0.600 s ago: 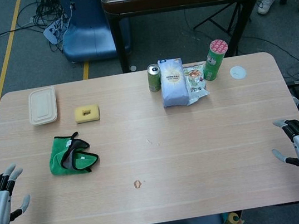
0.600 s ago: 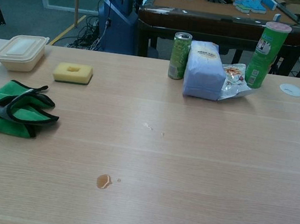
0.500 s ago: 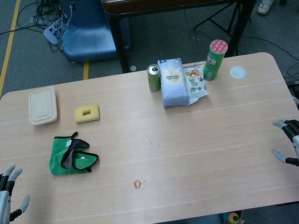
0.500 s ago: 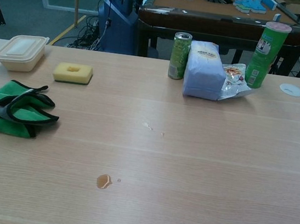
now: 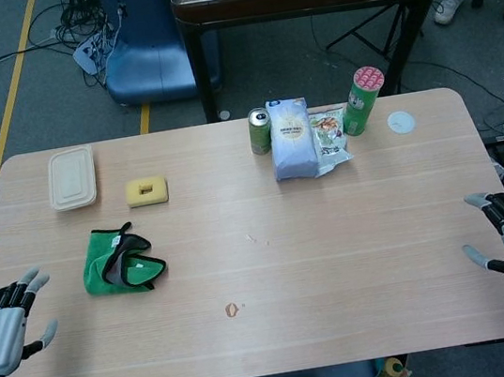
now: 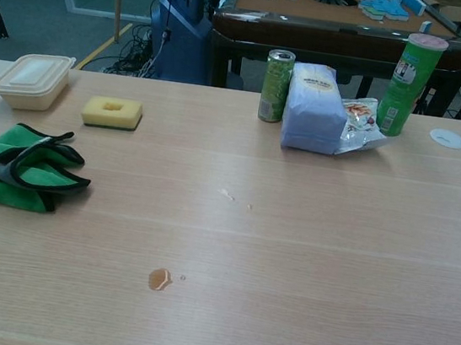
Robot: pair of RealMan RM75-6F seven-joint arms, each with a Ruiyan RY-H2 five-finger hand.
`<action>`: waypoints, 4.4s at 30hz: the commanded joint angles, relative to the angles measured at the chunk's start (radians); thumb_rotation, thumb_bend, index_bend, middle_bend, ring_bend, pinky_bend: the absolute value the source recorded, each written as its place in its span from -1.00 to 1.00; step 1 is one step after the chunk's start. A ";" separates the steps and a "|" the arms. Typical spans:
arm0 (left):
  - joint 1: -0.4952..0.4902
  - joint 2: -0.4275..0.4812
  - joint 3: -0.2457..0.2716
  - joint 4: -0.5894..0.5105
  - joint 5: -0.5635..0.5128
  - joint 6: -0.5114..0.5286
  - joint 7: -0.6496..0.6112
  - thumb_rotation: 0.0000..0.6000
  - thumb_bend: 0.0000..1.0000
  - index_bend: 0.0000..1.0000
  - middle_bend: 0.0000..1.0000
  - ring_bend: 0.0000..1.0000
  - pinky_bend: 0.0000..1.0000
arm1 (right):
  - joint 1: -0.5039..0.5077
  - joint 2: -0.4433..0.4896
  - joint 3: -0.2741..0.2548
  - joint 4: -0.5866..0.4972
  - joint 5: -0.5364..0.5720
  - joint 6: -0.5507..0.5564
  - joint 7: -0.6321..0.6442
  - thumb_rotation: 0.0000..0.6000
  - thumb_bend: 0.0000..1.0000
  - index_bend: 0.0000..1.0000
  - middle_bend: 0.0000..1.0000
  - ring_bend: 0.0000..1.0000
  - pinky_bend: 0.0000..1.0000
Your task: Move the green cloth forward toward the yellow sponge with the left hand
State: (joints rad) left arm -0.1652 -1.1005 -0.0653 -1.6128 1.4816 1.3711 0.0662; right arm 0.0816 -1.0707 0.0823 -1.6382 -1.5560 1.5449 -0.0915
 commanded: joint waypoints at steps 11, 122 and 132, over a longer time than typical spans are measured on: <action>-0.248 -0.019 -0.053 0.116 -0.080 -0.360 -0.019 1.00 -0.45 -0.77 -0.82 -0.72 -0.71 | -0.009 0.044 0.012 -0.047 0.000 0.024 -0.032 1.00 -0.48 -0.53 -0.44 -0.52 -0.38; -0.727 -0.568 0.109 0.437 0.120 -0.651 -0.181 1.00 -0.55 0.27 0.38 0.34 0.70 | -0.075 0.045 -0.004 -0.019 0.017 0.062 0.019 1.00 -0.48 -0.53 -0.44 -0.52 -0.38; -0.695 -0.515 0.078 0.465 0.029 -0.644 -0.190 1.00 -0.55 0.27 0.38 0.34 0.70 | -0.069 0.042 -0.003 -0.019 0.010 0.056 0.019 1.00 -0.48 -0.53 -0.44 -0.52 -0.38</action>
State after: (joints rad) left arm -0.8653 -1.6263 0.0144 -1.1346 1.5158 0.7270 -0.1090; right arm 0.0120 -1.0288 0.0792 -1.6569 -1.5454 1.6011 -0.0725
